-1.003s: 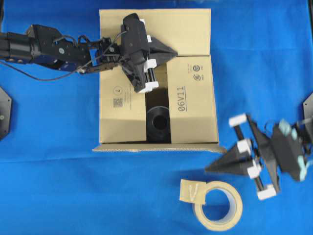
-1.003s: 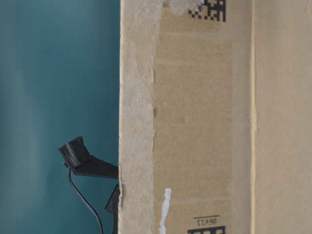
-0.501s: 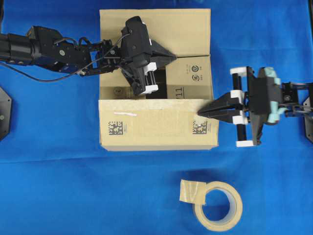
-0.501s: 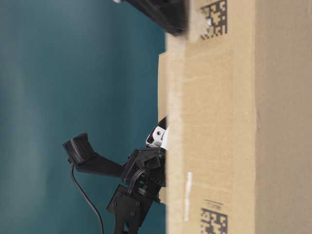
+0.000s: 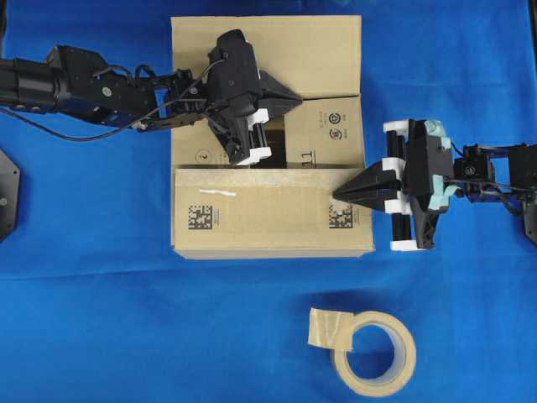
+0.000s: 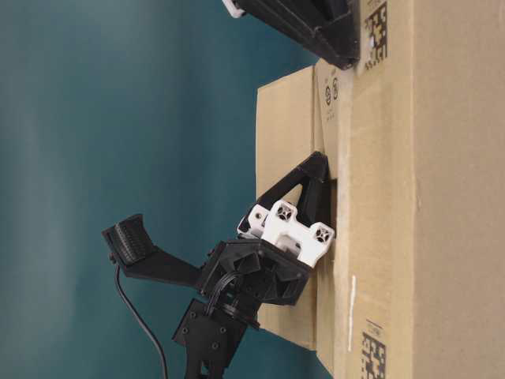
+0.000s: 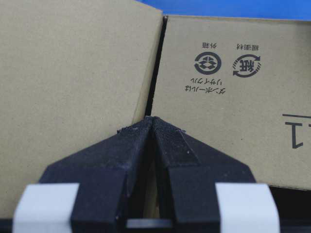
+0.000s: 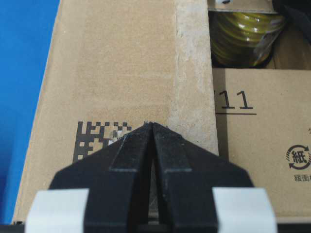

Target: Close the cardboard box.

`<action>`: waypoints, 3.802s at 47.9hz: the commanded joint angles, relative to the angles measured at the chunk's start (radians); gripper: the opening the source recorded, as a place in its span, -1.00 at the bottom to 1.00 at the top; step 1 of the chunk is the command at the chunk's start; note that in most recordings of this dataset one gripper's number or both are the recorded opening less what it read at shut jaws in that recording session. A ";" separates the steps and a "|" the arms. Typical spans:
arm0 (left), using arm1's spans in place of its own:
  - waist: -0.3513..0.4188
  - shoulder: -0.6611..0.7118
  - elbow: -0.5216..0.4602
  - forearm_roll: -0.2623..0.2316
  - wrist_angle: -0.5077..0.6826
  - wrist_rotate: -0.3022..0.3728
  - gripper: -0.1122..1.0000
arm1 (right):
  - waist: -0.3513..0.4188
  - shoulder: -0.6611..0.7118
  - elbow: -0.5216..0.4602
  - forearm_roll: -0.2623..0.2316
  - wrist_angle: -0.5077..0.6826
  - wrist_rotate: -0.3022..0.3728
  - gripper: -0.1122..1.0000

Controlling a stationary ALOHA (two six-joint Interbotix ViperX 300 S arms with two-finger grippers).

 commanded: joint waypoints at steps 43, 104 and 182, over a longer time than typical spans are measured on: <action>0.126 -0.273 -0.199 -0.002 0.449 0.023 -0.75 | -0.003 -0.003 -0.014 0.011 -0.020 0.002 -0.78; 0.202 -0.140 -0.399 0.002 0.871 0.028 -0.75 | -0.006 -0.002 -0.012 0.003 -0.040 -0.014 -0.78; -0.029 -0.207 -0.026 -0.002 0.581 -0.181 -0.75 | -0.092 -0.002 -0.009 0.003 -0.061 -0.021 -0.78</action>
